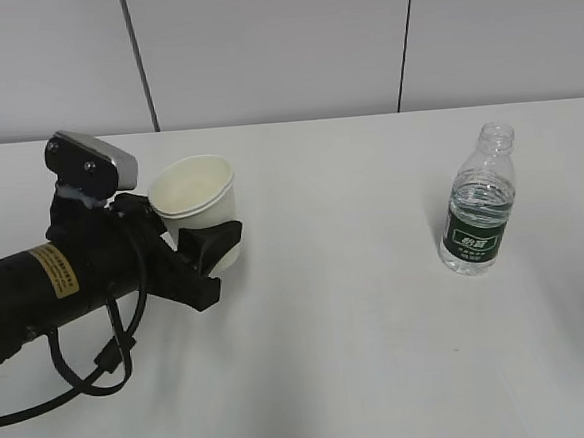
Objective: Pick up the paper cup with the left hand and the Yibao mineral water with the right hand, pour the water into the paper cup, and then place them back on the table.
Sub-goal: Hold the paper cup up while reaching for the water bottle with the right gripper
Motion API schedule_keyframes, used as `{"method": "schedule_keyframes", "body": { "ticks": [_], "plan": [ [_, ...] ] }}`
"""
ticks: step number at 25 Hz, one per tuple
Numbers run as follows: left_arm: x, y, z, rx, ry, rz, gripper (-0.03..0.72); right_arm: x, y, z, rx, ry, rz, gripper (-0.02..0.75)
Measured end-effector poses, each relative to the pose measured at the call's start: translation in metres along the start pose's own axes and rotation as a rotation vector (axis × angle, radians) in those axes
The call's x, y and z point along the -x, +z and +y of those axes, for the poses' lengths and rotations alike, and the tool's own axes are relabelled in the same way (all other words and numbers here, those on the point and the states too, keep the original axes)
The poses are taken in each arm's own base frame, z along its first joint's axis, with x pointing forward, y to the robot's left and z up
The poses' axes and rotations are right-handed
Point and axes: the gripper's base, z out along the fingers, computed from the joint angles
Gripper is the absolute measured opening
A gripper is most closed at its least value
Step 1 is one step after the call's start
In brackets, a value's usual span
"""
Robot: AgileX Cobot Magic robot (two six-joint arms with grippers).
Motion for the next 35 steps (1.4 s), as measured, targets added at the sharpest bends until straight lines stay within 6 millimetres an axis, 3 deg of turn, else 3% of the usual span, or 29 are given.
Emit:
{"method": "schedule_keyframes", "body": {
  "ticks": [10,17,23,35],
  "plan": [
    [0.0,0.0,0.0,0.002,-0.002,0.0,0.411,-0.022,0.046,0.016,0.182,-0.104,0.061,0.585],
    [0.0,0.0,0.0,0.003,-0.003,-0.001,0.411,-0.028,0.075,0.021,0.244,-0.099,0.098,0.587],
    [0.0,0.0,0.0,0.005,-0.005,-0.001,0.411,-0.04,0.098,0.026,0.29,-0.055,0.099,0.647],
    [0.0,0.0,0.001,0.006,-0.005,0.0,0.412,-0.077,0.154,0.031,0.344,-0.013,0.14,0.659]
  ]
}}
